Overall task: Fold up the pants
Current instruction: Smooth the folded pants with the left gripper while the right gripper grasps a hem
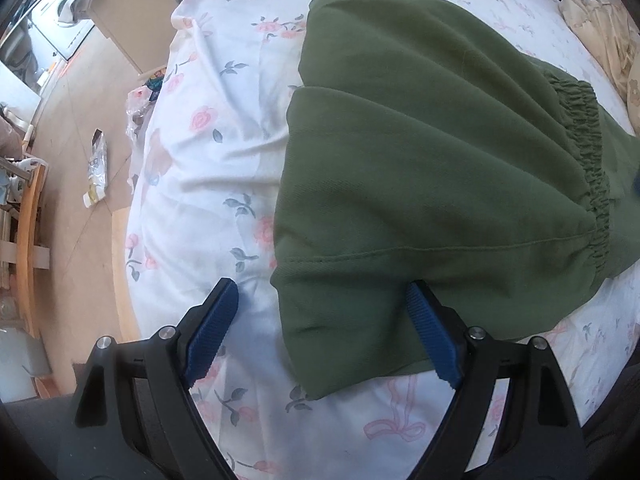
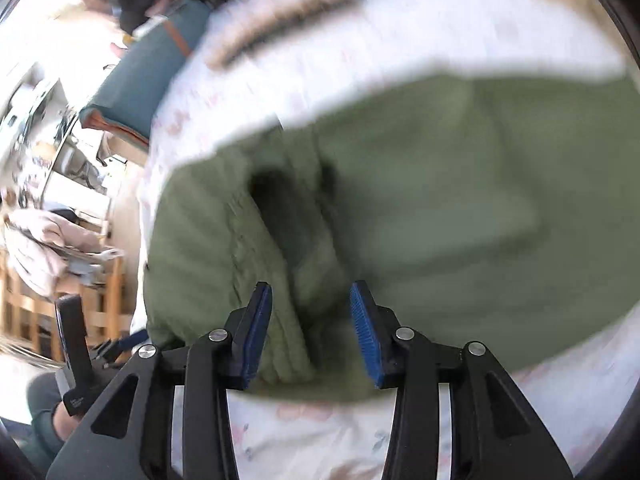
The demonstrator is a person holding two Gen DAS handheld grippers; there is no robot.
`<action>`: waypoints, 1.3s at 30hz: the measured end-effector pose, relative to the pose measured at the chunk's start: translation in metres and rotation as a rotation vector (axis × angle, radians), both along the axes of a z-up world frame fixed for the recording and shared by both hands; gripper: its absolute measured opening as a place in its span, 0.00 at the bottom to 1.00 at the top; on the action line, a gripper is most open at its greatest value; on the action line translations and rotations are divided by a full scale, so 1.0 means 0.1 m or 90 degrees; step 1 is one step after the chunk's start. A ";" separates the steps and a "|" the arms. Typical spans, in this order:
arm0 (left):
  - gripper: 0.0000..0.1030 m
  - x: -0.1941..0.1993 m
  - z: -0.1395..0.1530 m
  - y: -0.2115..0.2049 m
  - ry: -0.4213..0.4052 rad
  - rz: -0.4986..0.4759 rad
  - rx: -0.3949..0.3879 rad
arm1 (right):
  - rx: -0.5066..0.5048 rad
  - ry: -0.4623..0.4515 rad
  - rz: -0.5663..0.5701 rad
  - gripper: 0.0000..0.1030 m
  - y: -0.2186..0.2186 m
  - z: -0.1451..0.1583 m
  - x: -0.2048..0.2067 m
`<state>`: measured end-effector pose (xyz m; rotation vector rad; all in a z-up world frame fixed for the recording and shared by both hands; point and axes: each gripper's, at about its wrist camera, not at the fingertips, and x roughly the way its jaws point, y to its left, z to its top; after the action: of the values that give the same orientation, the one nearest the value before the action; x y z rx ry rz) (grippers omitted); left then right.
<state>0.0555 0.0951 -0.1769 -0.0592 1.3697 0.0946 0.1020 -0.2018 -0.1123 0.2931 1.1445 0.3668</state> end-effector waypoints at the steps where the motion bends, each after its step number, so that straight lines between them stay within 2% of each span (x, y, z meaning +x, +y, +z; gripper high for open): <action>1: 0.81 0.00 -0.01 0.00 0.001 0.000 0.001 | 0.004 -0.017 0.026 0.45 0.09 0.05 0.03; 3: 0.81 0.00 -0.03 -0.01 0.002 -0.008 0.005 | 0.055 -0.011 0.119 0.42 0.35 0.04 0.16; 4: 0.81 -0.01 -0.04 -0.03 0.003 -0.011 0.006 | 0.063 -0.009 0.147 0.35 0.47 -0.01 0.23; 5: 0.81 -0.02 -0.04 -0.03 0.003 -0.011 0.006 | 0.030 -0.020 0.143 0.25 0.55 -0.07 0.31; 7: 0.82 -0.02 -0.05 -0.04 0.004 -0.007 0.005 | -0.012 -0.020 0.109 0.23 0.65 -0.23 0.50; 8: 0.82 -0.03 -0.05 -0.05 0.002 -0.007 0.008 | -0.018 -0.003 0.095 0.16 0.67 -0.39 0.63; 10: 0.83 -0.07 -0.05 -0.10 0.001 -0.015 0.020 | -0.093 0.021 0.050 0.00 0.62 -0.68 0.87; 12: 0.84 -0.07 -0.07 -0.13 0.004 -0.022 0.028 | -0.087 0.051 0.041 0.00 0.50 -0.88 1.00; 13: 0.84 -0.07 -0.06 -0.14 0.006 -0.022 0.029 | -0.076 0.055 0.037 0.00 0.48 -0.88 1.02; 17: 0.83 -0.08 0.03 -0.16 -0.004 -0.009 0.026 | -0.028 0.035 0.015 0.03 0.28 -0.53 0.87; 21: 0.82 -0.11 0.33 -0.28 -0.083 -0.015 0.014 | 0.015 0.046 0.038 0.02 0.22 -0.32 0.50; 23: 0.82 -0.12 0.48 -0.37 -0.135 -0.019 0.007 | 0.019 0.069 0.060 0.02 0.31 -0.39 0.33; 25: 0.82 -0.08 0.56 -0.48 -0.168 -0.032 0.002 | -0.001 0.093 0.074 0.02 0.38 -0.60 0.21; 28: 0.82 0.02 0.55 -0.56 -0.170 -0.015 -0.011 | -0.042 0.108 0.085 0.00 0.42 -0.91 0.13; 29: 0.82 0.04 0.55 -0.57 -0.166 -0.007 -0.014 | -0.037 0.110 0.083 0.00 0.43 -0.94 0.13; 32: 0.81 0.08 0.62 -0.61 -0.166 0.019 -0.038 | 0.037 0.093 0.025 0.00 0.19 -0.69 0.06; 33: 0.81 0.09 0.66 -0.65 -0.169 0.020 -0.054 | 0.061 0.066 -0.005 0.02 0.01 -0.54 -0.03; 34: 0.81 0.11 0.68 -0.70 -0.174 0.015 -0.066 | 0.080 0.049 -0.034 0.10 -0.15 -0.45 -0.09; 36: 0.81 0.13 0.75 -0.83 -0.187 -0.004 -0.071 | 0.134 0.053 -0.137 0.55 -0.65 -0.40 -0.32; 37: 0.81 0.14 0.77 -0.87 -0.192 -0.012 -0.073 | 0.138 0.063 -0.196 0.86 -0.87 -0.44 -0.43; 38: 0.81 0.16 0.78 -0.90 -0.195 -0.017 -0.075 | 0.131 0.076 -0.257 0.90 -1.09 -0.49 -0.56; 39: 0.81 0.17 0.79 -0.93 -0.195 -0.020 -0.079 | 0.132 0.093 -0.313 0.90 -1.30 -0.58 -0.70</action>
<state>0.0724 0.0023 -0.0978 -0.1494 1.0691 -0.0258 0.0320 -0.3314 -0.1701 0.7760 1.1354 0.0283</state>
